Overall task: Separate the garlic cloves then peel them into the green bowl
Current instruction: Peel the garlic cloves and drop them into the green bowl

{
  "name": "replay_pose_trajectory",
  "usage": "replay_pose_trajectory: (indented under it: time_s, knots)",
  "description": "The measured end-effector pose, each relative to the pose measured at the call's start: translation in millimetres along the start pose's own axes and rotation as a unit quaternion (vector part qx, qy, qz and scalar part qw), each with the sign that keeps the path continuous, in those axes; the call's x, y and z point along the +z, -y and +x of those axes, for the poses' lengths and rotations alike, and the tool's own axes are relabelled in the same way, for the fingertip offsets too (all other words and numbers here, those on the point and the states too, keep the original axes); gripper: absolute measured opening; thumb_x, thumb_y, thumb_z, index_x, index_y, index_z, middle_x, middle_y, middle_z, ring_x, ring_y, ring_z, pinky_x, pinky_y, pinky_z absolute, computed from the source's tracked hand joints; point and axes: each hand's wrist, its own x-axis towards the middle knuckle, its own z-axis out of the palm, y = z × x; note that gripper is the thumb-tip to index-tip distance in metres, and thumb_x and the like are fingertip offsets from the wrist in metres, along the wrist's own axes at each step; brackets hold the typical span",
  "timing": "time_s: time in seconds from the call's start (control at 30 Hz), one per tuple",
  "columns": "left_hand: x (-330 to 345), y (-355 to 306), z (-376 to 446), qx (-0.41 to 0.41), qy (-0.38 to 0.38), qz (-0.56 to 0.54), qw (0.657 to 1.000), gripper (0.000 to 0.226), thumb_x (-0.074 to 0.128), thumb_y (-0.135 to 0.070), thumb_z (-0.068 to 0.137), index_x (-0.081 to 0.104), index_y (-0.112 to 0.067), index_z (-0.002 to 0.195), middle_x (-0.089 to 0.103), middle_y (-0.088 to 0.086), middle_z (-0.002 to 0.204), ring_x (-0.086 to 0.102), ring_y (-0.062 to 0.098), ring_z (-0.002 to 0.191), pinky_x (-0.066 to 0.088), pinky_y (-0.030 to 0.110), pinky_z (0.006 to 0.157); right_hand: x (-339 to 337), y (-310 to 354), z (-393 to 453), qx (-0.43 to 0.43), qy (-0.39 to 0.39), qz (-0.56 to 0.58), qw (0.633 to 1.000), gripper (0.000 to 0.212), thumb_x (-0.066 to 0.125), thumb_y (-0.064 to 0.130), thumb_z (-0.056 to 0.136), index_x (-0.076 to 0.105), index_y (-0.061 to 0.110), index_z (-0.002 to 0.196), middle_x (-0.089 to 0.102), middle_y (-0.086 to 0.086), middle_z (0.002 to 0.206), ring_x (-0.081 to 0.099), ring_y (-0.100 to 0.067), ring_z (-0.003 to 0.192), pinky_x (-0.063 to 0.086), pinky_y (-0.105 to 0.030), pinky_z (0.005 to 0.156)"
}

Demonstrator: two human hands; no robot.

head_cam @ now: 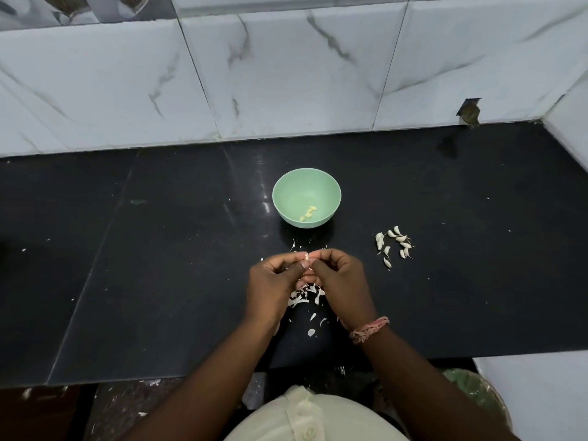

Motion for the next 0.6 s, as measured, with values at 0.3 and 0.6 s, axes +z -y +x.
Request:
replay_pose_trajectory:
  time_s: [0.3,0.6]
  knots:
    - [-3.8,6.1,1.2,0.088,-0.002,0.094,0.992,0.007,0.074,-0.004,0.089,0.073,-0.01,0.093,0.075,0.012,0.087,0.072,0.025,0.077,0.059,0.039,0.077,0.3,0.8,-4.4,-0.091,-0.046,-0.178,0.979,0.007,0.073,0.011,0.087,0.079,0.014,0.083,0.075,0.004,0.08,0.07,-0.007,0.078,0.055,-0.02,0.074]
    - [-4.9,6.5,-1.2,0.073,0.035,0.017,0.997,0.016,0.069,0.01,0.087,0.074,-0.001,0.097,0.076,0.013,0.091,0.073,0.019,0.084,0.057,0.023,0.07,5.7,-1.9,-3.9,-0.051,-0.065,-0.149,0.985,0.007,0.066,0.007,0.085,0.068,0.008,0.078,0.07,-0.004,0.068,0.067,-0.018,0.062,0.056,-0.034,0.061]
